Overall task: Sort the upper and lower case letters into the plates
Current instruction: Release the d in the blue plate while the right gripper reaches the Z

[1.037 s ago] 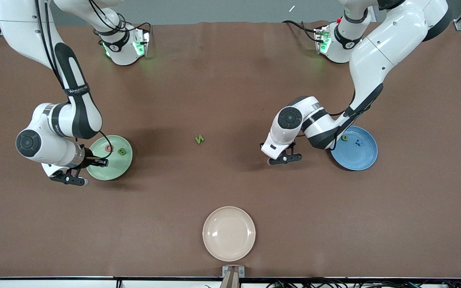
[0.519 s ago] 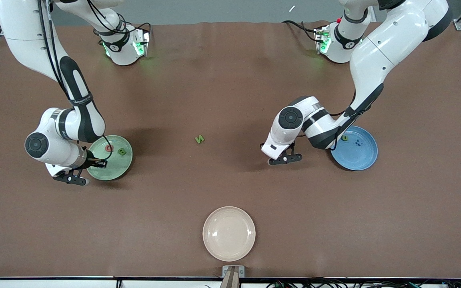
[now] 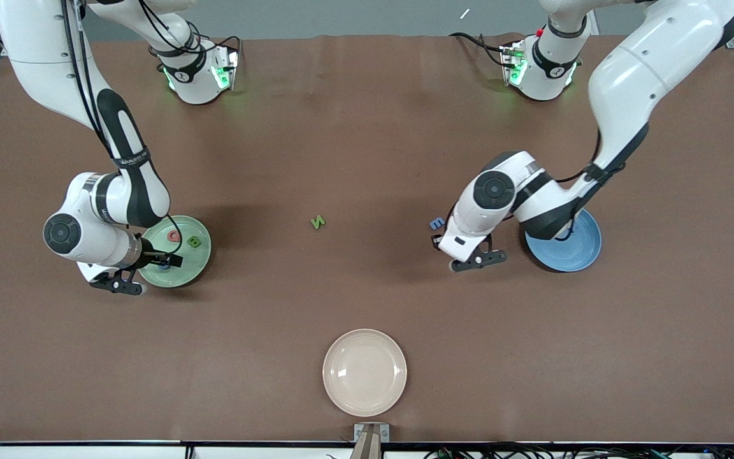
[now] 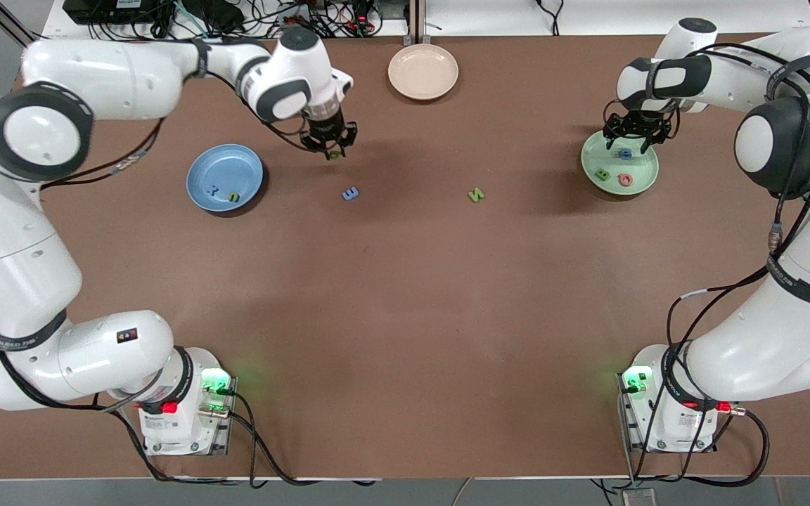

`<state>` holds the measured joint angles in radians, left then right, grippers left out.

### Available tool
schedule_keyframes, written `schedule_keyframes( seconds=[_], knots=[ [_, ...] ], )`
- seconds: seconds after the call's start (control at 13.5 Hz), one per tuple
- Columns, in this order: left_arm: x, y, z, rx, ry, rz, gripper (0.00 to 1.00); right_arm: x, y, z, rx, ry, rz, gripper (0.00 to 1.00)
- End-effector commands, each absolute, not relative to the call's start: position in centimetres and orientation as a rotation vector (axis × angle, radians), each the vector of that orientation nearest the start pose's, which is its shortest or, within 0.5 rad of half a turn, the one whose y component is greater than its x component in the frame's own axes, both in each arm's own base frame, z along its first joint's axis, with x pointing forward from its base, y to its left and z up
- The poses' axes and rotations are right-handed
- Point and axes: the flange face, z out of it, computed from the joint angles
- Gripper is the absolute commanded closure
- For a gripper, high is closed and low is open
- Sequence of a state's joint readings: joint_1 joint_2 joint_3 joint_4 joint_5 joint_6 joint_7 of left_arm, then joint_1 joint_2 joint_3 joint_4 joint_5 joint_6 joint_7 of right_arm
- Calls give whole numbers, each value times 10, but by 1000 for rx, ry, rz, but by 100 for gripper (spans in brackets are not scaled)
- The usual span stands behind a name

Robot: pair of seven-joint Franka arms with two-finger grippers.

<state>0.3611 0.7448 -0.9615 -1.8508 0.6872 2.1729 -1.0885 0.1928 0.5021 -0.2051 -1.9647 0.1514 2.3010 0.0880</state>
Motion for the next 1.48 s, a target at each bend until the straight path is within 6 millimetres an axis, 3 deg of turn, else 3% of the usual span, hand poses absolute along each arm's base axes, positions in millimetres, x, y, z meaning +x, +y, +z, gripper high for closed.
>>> schedule_keyframes(
  seconds=[0.0, 0.22, 0.44, 0.67, 0.89, 1.11, 1.41],
  knots=[
    [560, -241, 285, -3106, -181, 156, 75, 598, 37, 238, -3097, 445, 266, 0],
    [561, -180, 284, -3098, -119, 193, 76, 588, 129, 252, -3097, 553, 235, 0],
    [561, -115, 277, -3080, 2, 177, 76, 571, 197, 251, -3099, 610, 202, 0],
    [567, -80, 268, -3065, 103, 164, 76, 546, 260, 248, -3058, 843, 153, 0],
    [574, -52, 245, -3053, 146, 140, 76, 523, 315, 249, -2982, 1022, 77, 0],
    [578, -37, 230, -3078, 193, 110, 76, 514, 328, 238, -2965, 1089, 74, 0],
    [580, -27, 217, -3093, 223, 99, 76, 487, 361, 218, -2909, 1159, 8, 0]
  ],
)
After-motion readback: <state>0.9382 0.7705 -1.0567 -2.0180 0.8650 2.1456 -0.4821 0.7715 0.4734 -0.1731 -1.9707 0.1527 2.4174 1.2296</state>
